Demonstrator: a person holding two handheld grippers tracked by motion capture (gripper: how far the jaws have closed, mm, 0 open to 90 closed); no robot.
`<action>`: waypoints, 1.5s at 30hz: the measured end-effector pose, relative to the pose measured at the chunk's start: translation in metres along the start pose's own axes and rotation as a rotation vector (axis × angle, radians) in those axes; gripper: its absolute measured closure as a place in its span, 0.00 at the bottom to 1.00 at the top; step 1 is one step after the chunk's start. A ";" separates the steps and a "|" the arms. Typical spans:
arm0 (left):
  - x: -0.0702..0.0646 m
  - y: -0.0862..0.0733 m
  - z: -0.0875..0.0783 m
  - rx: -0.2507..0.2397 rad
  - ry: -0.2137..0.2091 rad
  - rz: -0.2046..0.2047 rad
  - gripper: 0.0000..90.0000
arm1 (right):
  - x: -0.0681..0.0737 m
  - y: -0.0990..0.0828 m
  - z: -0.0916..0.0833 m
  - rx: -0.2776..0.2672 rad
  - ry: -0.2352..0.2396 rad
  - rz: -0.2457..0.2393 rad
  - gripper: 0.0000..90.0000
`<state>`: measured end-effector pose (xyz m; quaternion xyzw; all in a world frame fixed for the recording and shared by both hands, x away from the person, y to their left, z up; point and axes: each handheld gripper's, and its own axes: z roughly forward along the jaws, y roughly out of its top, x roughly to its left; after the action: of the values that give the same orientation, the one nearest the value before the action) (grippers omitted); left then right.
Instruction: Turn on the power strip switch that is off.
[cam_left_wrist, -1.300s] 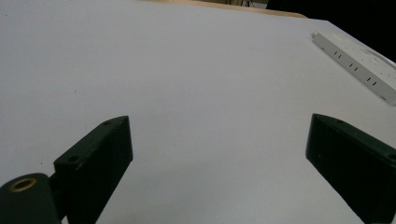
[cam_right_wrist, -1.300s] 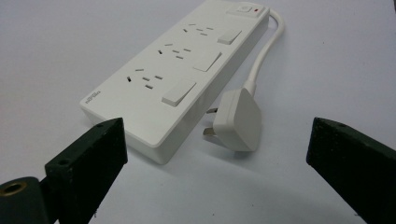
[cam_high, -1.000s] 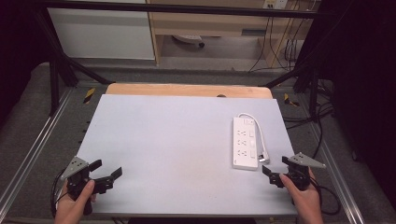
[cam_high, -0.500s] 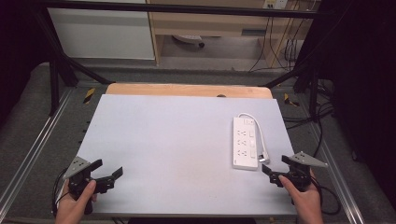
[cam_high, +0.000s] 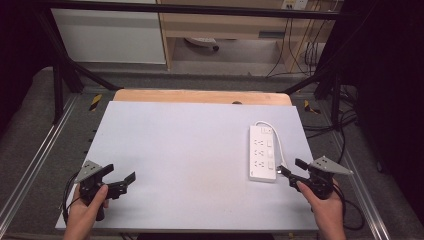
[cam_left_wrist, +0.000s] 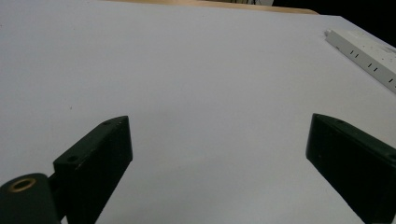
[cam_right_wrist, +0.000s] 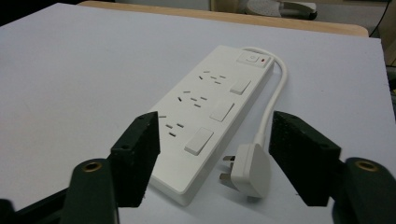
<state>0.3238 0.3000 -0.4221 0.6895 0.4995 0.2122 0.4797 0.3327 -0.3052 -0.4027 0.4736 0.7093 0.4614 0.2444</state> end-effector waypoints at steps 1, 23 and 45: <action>0.001 0.001 0.001 -0.001 0.001 0.000 0.08 | 0.000 0.000 0.000 0.000 0.000 0.000 0.40; 0.005 -0.007 -0.003 0.024 0.019 -0.012 0.08 | -0.005 0.038 0.007 -0.039 0.010 -0.060 0.86; 0.005 -0.008 -0.004 0.026 0.013 -0.007 0.08 | -0.023 0.055 0.033 -0.058 0.005 -0.022 1.00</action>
<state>0.3190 0.3065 -0.4281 0.6923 0.5079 0.2086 0.4682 0.3932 -0.3049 -0.3710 0.4571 0.7015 0.4803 0.2613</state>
